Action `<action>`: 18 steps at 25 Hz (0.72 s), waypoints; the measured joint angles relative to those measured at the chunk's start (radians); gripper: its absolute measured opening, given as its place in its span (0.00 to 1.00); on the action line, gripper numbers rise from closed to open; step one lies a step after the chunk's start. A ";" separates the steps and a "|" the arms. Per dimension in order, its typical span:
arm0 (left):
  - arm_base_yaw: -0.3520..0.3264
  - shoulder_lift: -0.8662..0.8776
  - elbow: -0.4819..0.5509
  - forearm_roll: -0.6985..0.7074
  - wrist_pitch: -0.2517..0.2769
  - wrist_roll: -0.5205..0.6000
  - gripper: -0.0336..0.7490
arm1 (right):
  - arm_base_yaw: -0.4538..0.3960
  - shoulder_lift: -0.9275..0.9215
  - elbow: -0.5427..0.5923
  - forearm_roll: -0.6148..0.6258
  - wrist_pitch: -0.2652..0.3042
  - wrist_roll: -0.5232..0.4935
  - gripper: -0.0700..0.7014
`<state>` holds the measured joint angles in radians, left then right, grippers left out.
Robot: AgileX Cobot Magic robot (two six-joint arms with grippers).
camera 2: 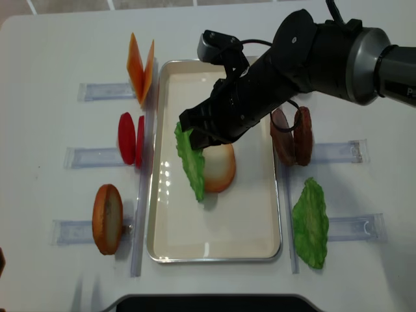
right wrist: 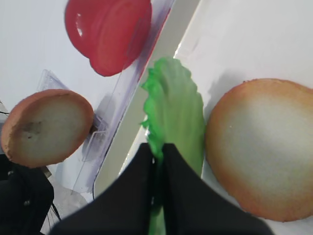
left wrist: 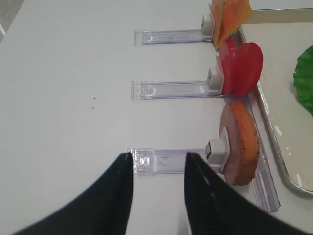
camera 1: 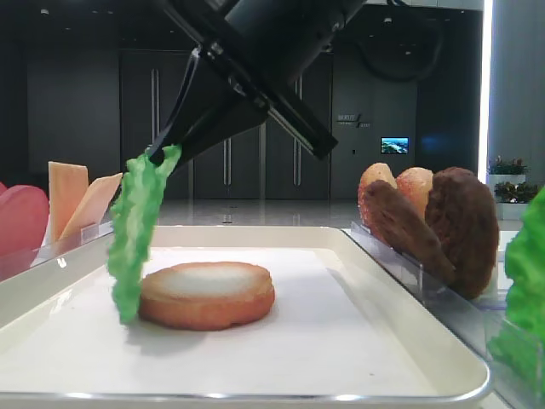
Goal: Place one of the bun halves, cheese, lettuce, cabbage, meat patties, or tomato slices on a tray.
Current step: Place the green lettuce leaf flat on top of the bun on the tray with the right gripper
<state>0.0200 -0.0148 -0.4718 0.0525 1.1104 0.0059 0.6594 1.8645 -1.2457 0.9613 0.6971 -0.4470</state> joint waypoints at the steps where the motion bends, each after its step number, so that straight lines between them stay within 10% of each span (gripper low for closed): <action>1: 0.000 0.000 0.000 0.000 0.000 0.000 0.39 | 0.000 0.001 0.000 0.000 -0.001 -0.007 0.11; 18: 0.000 0.000 0.000 0.000 0.000 0.000 0.39 | -0.061 0.003 -0.016 0.000 0.065 -0.042 0.11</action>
<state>0.0200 -0.0148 -0.4718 0.0525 1.1104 0.0059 0.5982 1.8678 -1.2614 0.9615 0.7624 -0.4887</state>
